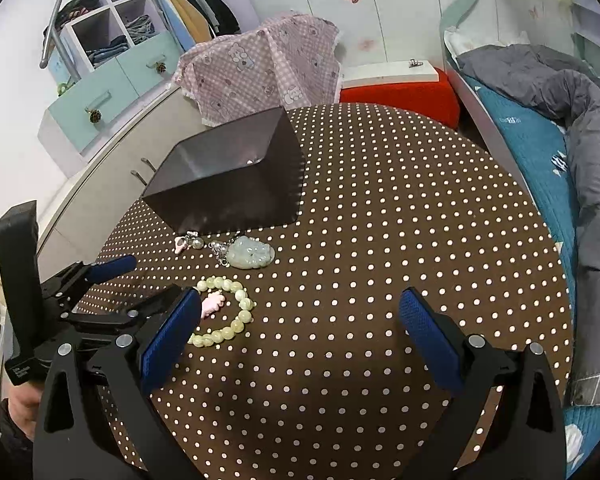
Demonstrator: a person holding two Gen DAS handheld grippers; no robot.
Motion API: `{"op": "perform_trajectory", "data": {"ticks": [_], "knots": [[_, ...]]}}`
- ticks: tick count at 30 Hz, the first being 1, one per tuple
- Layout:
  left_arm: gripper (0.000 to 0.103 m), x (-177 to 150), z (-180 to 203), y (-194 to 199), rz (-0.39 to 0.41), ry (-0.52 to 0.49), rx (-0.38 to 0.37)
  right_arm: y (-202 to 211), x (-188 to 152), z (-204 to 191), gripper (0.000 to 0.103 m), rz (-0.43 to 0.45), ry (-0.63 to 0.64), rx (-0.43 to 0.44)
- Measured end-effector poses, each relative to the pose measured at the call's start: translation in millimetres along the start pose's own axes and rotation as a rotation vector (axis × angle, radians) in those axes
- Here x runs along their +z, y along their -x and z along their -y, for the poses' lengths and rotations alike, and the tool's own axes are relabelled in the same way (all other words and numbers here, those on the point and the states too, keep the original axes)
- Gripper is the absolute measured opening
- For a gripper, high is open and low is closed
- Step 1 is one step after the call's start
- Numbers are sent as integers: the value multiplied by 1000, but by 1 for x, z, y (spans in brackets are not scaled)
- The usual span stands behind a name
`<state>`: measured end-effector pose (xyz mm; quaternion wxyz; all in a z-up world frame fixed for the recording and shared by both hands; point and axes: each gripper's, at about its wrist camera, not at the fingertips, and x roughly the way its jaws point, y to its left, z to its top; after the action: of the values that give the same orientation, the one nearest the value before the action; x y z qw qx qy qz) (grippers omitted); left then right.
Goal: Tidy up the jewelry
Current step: 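Grasp the cream bead bracelet with the left tool while the right tool grasps a pink charm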
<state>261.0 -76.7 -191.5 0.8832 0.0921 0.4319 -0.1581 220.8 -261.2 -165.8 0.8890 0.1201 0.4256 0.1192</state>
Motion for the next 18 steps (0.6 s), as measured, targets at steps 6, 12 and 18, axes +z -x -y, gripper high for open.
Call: {"op": "perform_trajectory", "data": {"ticks": [6, 12, 18], "knots": [[49, -1, 12, -6, -20, -63, -64, -6, -2, -2, 95, -13, -6, 16], [9, 1, 3, 10, 20, -11, -194, -9, -5, -4, 95, -15, -3, 18], [9, -2, -13, 62, 163, 37, -207, -18, -9, -18, 95, -35, 27, 28]]}}
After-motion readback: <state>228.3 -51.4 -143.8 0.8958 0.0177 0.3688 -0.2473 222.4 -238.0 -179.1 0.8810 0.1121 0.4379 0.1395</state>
